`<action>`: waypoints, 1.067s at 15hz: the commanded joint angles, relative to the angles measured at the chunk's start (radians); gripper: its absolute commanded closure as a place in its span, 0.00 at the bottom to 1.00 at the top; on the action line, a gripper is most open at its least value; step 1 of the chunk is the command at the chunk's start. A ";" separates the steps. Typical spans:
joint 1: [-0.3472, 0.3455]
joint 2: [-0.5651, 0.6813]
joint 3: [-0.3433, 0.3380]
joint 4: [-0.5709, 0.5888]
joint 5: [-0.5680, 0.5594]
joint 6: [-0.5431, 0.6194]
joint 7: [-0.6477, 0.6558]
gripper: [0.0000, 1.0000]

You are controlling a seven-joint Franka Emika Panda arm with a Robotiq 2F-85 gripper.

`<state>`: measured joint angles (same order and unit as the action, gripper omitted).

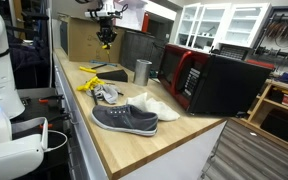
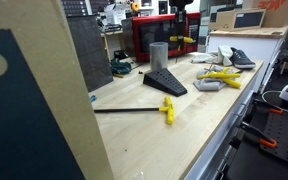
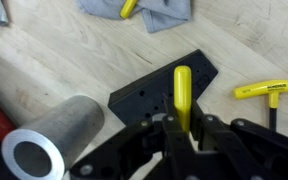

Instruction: Remove the yellow object from the black platform and put it on the table

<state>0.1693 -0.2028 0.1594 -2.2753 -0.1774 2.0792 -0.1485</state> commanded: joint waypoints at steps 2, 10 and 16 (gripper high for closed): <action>-0.046 -0.097 0.006 -0.077 -0.139 -0.080 0.152 0.96; -0.144 -0.138 -0.005 -0.250 -0.409 -0.204 0.344 0.96; -0.153 -0.065 -0.023 -0.273 -0.525 -0.195 0.422 0.96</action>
<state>0.0096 -0.2999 0.1379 -2.5580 -0.6626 1.8924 0.2251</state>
